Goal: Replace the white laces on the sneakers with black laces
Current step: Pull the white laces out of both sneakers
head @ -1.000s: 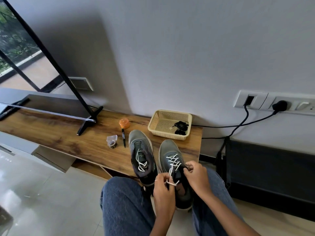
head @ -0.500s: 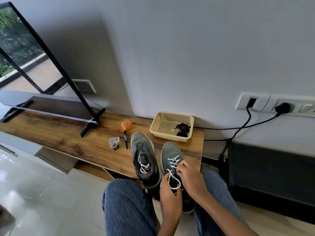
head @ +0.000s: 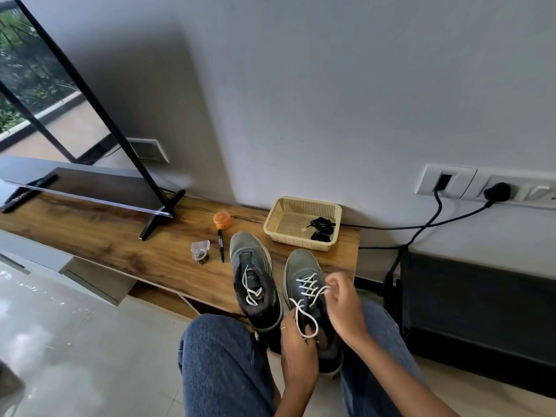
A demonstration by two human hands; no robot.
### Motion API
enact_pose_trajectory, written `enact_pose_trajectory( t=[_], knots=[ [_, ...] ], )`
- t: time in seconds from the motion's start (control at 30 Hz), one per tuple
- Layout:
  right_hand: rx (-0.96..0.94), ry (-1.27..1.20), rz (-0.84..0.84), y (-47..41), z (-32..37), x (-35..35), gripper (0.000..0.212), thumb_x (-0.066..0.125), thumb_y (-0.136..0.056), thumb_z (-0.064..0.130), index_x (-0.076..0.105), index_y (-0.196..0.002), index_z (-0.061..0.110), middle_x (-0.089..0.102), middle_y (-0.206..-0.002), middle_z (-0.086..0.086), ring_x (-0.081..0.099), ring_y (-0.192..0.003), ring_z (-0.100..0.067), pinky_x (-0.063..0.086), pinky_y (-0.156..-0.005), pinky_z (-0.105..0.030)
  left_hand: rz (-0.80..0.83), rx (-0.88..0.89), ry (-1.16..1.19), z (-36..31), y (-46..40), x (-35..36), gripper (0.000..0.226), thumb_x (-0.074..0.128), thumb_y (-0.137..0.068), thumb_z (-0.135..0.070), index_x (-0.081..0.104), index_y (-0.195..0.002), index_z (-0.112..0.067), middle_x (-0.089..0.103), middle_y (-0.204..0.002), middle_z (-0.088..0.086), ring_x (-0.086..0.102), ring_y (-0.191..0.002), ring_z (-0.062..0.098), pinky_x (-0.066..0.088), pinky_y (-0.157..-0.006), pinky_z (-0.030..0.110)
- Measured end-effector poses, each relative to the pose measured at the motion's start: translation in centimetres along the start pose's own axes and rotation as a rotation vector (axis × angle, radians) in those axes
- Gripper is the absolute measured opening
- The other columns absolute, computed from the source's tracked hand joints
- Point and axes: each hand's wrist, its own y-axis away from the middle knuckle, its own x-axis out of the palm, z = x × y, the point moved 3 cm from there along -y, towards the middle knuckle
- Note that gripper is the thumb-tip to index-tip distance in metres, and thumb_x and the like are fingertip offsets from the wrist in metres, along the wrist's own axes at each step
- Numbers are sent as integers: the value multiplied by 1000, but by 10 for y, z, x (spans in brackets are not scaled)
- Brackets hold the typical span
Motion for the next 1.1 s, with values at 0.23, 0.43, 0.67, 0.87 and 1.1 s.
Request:
enact_pose_trajectory(
  t=[0.23,0.43,0.67,0.87,1.1],
  knots=[
    [-322,597,204,10,8,14,20,55,-92,17,63,-111,14,41,-136,3,46,-120,-17,48,-76,-26,2,-7,35,0,1,0,41,52,-93,-11,50,-131,-23,52,-118,-10,51,-111,6,44,-93,24],
    [-325,332,36,13,-1,12,8,60,-90,8,63,-82,10,54,-103,12,52,-92,-9,38,-67,-14,7,3,26,-1,1,0,39,50,-93,-14,50,-130,-26,52,-118,-11,52,-111,6,45,-92,26],
    [112,-166,-401,8,-7,-3,22,60,-86,-3,53,-69,9,55,-88,-7,54,-73,-14,39,-63,-17,20,9,16,-2,1,-2,41,52,-93,-13,49,-131,-26,52,-119,-10,50,-113,7,38,-89,18],
    [91,-26,-288,1,5,-13,18,56,-84,0,58,-89,17,49,-105,2,56,-93,-20,46,-77,-36,4,-8,20,0,1,-3,41,55,-92,-14,51,-131,-24,52,-117,-10,48,-107,3,35,-84,14],
    [-150,611,130,5,16,5,12,63,-84,27,70,-94,29,44,-131,9,33,-126,-17,27,-92,-38,3,-41,51,-3,1,-2,43,56,-92,-11,49,-131,-29,54,-115,-15,52,-111,6,44,-92,24]
  ],
)
